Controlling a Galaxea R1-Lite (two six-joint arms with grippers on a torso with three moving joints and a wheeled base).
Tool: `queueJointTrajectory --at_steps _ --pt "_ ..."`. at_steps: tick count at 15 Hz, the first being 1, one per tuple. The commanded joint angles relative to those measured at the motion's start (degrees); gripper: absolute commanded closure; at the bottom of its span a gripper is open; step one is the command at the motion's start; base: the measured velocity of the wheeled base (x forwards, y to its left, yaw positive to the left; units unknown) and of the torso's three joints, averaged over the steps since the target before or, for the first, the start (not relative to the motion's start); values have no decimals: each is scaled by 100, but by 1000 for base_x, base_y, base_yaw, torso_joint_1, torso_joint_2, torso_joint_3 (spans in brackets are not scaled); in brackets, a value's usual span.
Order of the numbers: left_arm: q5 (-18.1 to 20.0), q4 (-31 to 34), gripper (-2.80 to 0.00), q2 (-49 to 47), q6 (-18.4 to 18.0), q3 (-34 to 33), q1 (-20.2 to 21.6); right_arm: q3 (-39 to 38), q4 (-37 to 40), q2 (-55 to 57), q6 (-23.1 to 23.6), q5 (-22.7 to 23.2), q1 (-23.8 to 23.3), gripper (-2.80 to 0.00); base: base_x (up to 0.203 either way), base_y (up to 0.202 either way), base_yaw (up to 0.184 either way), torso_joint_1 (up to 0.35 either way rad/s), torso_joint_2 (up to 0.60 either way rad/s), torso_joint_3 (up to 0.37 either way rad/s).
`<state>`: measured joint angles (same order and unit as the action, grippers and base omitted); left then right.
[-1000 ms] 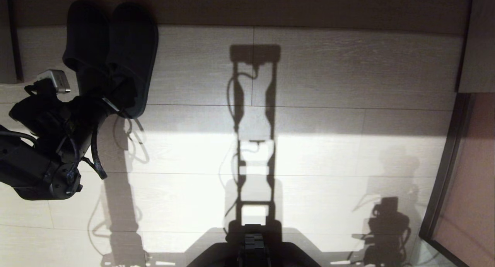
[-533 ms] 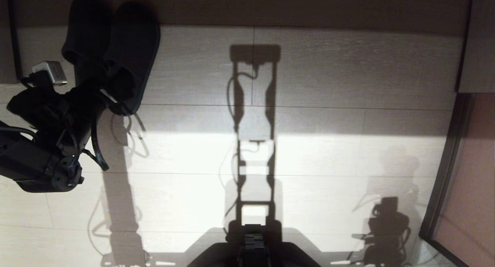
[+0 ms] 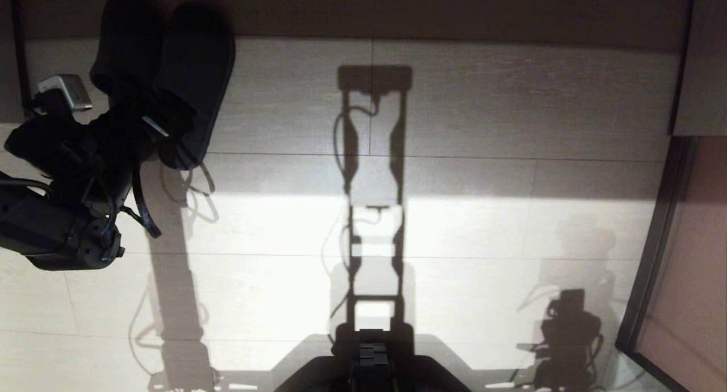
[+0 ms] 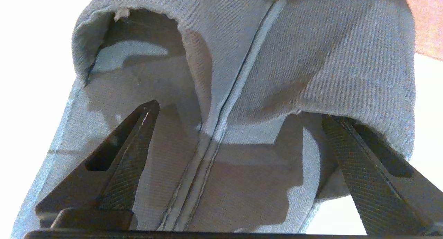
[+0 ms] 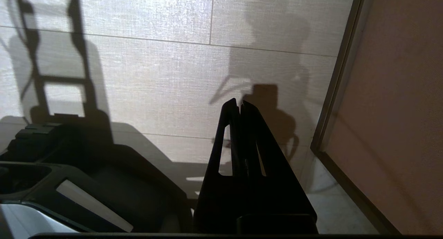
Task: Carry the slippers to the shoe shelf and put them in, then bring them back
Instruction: Pick up the slippers on the floor
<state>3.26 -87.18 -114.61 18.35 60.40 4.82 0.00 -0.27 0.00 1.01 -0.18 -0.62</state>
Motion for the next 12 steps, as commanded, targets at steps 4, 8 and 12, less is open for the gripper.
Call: queueJointTrajectory --at_steps 4,8,12 --pt "-5 -48 -280 -203 -7 226 -10 -229 -2 -229 4 1 1 0 0 0 0 0 0 0" --pt "-18 -48 -280 -263 -33 332 -42 -229 -8 -229 4 1 1 0 0 0 0 0 0 0" --pt "-18 -48 -280 -324 -39 534 -42 -229 0 -229 4 1 1 0 0 0 0 0 0 0"
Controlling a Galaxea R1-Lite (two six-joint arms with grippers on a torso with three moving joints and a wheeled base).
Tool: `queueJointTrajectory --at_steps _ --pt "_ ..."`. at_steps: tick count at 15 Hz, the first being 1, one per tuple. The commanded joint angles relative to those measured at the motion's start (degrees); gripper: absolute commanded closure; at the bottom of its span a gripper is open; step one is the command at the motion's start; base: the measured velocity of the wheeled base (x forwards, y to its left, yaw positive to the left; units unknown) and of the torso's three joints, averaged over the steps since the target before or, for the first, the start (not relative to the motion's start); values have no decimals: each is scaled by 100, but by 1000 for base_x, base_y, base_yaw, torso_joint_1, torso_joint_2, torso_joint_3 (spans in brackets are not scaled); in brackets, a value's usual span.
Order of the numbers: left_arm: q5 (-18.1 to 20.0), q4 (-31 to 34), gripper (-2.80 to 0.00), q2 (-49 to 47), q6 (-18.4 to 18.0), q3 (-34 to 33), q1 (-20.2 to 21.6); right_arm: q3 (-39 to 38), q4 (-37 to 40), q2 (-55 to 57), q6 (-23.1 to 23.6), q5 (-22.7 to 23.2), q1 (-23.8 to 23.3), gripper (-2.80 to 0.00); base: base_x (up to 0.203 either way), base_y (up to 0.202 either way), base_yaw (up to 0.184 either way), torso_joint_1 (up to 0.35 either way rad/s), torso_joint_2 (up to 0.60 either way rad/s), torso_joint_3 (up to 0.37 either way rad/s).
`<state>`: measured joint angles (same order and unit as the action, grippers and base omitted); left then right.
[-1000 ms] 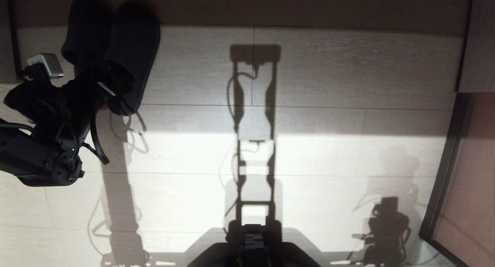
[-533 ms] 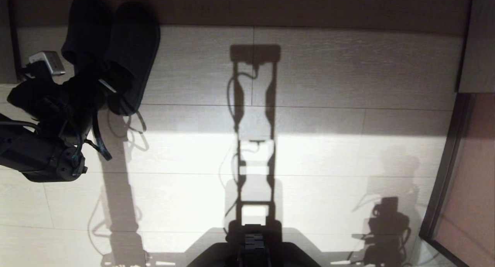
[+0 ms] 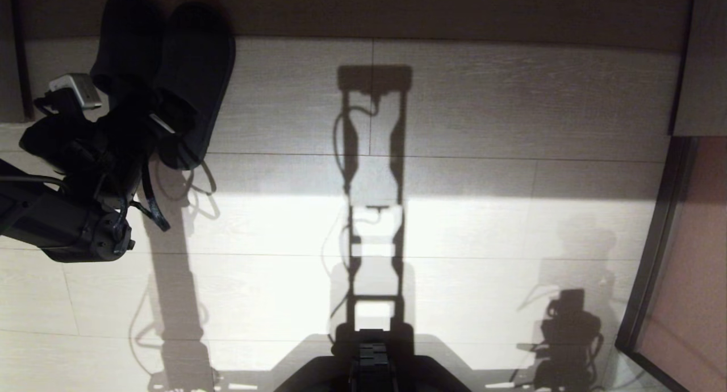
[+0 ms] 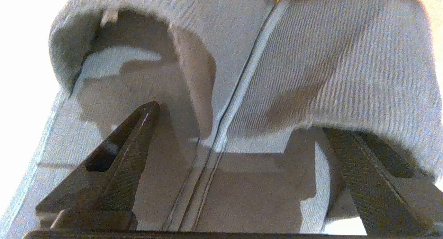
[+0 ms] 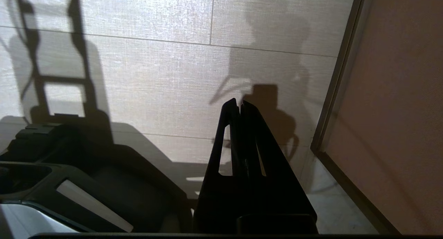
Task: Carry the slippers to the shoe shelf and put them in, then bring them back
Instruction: Pick up the slippers on the floor
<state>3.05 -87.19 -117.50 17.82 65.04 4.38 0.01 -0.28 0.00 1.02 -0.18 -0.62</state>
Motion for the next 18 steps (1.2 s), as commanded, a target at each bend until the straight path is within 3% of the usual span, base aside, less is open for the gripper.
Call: queueJointTrajectory --at_steps 1,11,12,18 --pt "3 -48 -280 -101 11 178 -18 -230 -7 -229 3 1 1 0 0 0 0 0 0 0" --pt "-85 -48 -280 -396 -69 671 -134 -230 -7 -229 3 1 1 0 0 0 0 0 0 0" --pt "-208 -48 0 -420 -65 799 -160 -230 -7 -229 3 1 1 0 0 0 0 0 0 0" --pt "-287 -48 0 -234 -69 663 -162 -230 -7 -229 3 1 1 0 0 0 0 0 0 0"
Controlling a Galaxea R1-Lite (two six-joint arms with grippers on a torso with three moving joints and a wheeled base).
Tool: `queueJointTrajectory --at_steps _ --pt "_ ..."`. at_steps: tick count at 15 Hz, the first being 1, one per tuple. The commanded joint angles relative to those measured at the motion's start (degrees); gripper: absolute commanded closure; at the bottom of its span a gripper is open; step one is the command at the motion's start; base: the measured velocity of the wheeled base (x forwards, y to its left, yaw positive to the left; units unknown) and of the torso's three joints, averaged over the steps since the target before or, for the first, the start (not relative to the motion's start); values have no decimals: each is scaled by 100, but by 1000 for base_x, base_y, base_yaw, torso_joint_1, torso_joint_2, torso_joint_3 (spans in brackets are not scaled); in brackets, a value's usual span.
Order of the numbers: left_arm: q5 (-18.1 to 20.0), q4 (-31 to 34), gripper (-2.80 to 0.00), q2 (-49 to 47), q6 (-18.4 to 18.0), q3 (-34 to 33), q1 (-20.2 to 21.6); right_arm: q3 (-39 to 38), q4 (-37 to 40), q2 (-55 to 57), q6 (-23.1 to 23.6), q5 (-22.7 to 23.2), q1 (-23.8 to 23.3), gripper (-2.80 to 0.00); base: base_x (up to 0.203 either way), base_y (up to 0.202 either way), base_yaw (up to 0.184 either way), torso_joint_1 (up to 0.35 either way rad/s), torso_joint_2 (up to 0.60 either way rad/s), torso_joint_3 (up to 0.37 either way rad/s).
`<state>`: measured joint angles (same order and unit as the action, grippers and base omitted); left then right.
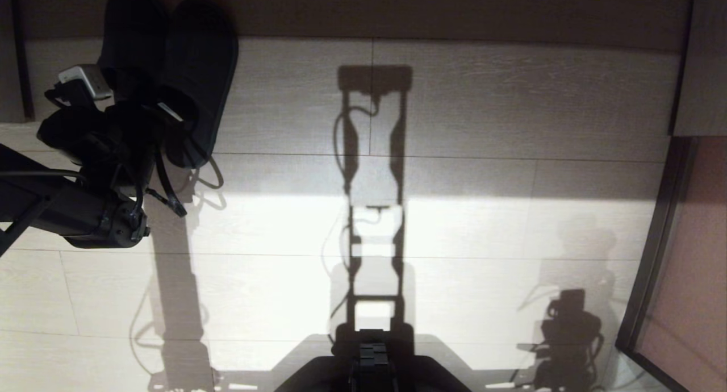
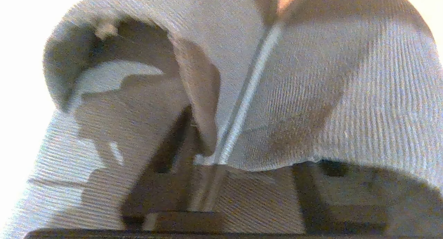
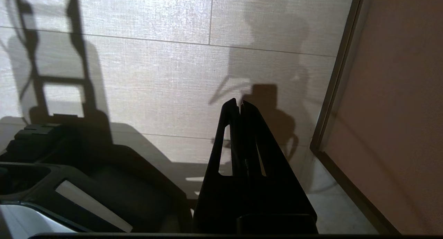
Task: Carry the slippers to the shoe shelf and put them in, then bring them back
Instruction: Pick up the slippers on the floor
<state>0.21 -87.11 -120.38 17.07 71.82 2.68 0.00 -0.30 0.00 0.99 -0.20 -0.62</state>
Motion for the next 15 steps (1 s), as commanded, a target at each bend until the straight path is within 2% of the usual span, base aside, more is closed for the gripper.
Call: queueJointTrajectory --at_steps 1,6,12,15 --pt "-3 -55 0 94 16 -36 31 -229 -5 -229 6 3 1 0 0 0 0 0 0 0" --pt "-12 -55 0 369 17 -249 162 -229 -5 -229 6 3 1 0 0 0 0 0 0 0" --pt "49 -55 0 1119 -15 -806 162 -229 -4 -229 6 3 1 0 0 0 0 0 0 0" --pt "85 -55 0 1436 -213 -1127 162 -229 -5 -229 6 3 1 0 0 0 0 0 0 0"
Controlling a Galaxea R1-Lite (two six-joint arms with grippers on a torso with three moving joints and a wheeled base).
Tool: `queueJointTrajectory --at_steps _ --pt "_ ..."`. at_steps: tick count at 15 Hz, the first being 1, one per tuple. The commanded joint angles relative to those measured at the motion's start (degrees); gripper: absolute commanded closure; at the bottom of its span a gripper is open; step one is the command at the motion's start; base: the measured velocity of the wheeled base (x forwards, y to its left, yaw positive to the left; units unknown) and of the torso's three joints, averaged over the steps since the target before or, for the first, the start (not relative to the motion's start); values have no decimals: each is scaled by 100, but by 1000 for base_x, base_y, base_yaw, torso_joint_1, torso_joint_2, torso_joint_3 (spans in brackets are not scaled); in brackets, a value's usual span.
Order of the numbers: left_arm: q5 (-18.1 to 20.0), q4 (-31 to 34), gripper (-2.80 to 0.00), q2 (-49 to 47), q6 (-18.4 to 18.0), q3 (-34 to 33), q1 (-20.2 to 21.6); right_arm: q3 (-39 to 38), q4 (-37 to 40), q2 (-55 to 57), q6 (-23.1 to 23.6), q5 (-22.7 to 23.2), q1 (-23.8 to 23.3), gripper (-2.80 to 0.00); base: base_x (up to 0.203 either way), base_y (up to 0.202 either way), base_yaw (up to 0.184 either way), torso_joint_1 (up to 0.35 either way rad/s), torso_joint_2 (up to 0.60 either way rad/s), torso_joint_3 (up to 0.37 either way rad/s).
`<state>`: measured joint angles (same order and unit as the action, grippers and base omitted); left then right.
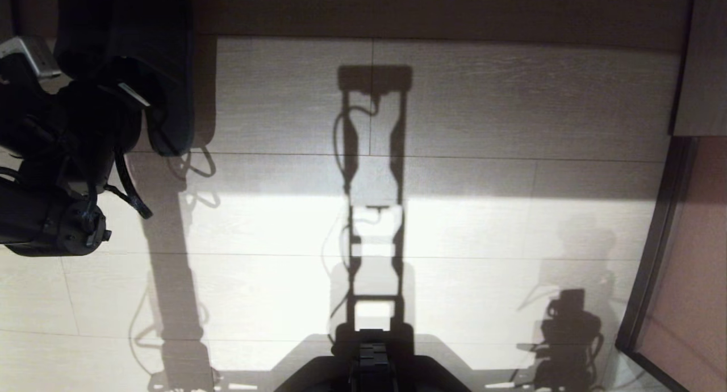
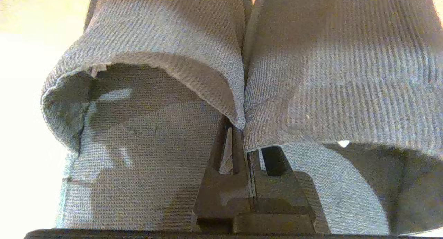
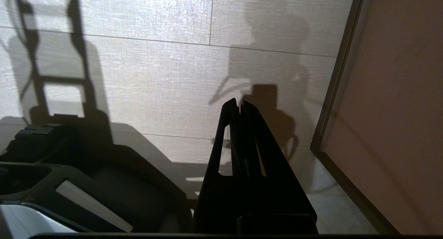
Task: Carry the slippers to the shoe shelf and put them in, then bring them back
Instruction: Pick up the slippers on the floor, then place the slippers into the shoe cabinet
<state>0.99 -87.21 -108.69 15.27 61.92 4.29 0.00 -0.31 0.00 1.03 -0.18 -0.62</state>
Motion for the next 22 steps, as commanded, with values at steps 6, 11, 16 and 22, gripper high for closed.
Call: queueJointTrajectory --at_steps 6,11,16,22 --pt "298 760 0 1270 -495 -644 205 -229 -4 -229 3 1 1 0 0 0 0 0 0 0" --pt "417 1446 0 2396 -790 -1434 264 -229 -4 -229 3 1 1 0 0 0 0 0 0 0" --pt "442 1584 0 3780 -833 -2705 265 -229 4 -229 3 1 1 0 0 0 0 0 0 0" --pt "477 1588 0 5222 -887 -4380 244 -229 2 -229 3 1 1 0 0 0 0 0 0 0"
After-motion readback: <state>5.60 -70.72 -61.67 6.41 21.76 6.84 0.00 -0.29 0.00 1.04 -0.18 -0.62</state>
